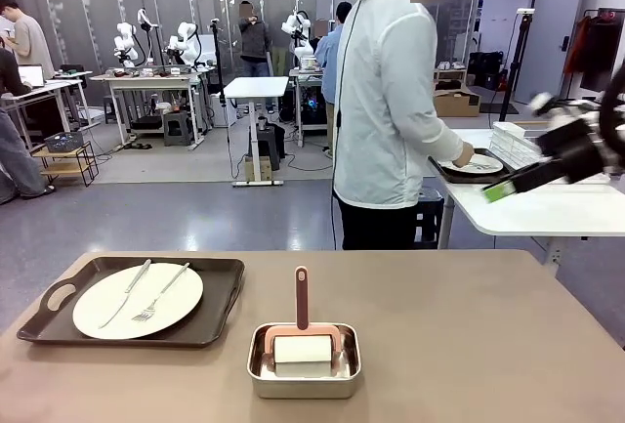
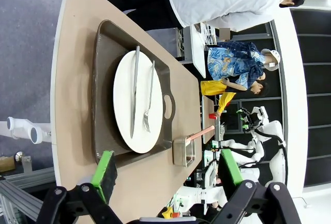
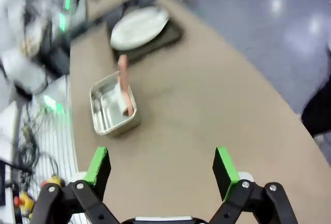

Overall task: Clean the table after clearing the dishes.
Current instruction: When the left (or right) Handle tray is removed, use the left hand (or right hand) to clean the left (or right) side of the table with the Lint Roller.

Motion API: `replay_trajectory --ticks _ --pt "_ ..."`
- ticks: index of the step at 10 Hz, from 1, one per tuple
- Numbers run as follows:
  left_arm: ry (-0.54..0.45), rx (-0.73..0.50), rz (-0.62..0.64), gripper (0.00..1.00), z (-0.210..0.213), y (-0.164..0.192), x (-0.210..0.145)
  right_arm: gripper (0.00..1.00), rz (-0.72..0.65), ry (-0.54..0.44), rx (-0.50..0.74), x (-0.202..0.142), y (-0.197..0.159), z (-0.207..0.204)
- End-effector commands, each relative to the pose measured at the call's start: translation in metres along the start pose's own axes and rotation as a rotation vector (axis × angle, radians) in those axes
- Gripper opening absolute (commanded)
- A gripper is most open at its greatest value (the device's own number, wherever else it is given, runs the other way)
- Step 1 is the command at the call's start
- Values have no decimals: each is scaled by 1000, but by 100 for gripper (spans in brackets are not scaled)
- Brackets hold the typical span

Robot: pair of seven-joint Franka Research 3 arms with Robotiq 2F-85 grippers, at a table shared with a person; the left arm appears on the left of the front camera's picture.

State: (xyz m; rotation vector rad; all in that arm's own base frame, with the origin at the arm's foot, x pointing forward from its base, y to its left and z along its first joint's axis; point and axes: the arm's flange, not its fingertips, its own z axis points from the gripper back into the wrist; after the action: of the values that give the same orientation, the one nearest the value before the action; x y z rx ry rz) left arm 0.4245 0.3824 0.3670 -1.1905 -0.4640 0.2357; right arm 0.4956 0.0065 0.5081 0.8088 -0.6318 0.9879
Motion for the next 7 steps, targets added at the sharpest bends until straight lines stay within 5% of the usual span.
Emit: replay_trajectory --ticks 1,4,5,7 --pt "1 4 -8 100 2 -2 -2 100 171 169 12 3 28 -83" --pt "1 4 -8 100 2 -2 -2 100 351 417 -5 1 64 -173" --pt "1 4 -8 100 2 -2 -2 100 393 416 -55 0 67 -180" --pt "1 4 -8 100 2 -2 -2 100 305 387 58 9 70 -172"
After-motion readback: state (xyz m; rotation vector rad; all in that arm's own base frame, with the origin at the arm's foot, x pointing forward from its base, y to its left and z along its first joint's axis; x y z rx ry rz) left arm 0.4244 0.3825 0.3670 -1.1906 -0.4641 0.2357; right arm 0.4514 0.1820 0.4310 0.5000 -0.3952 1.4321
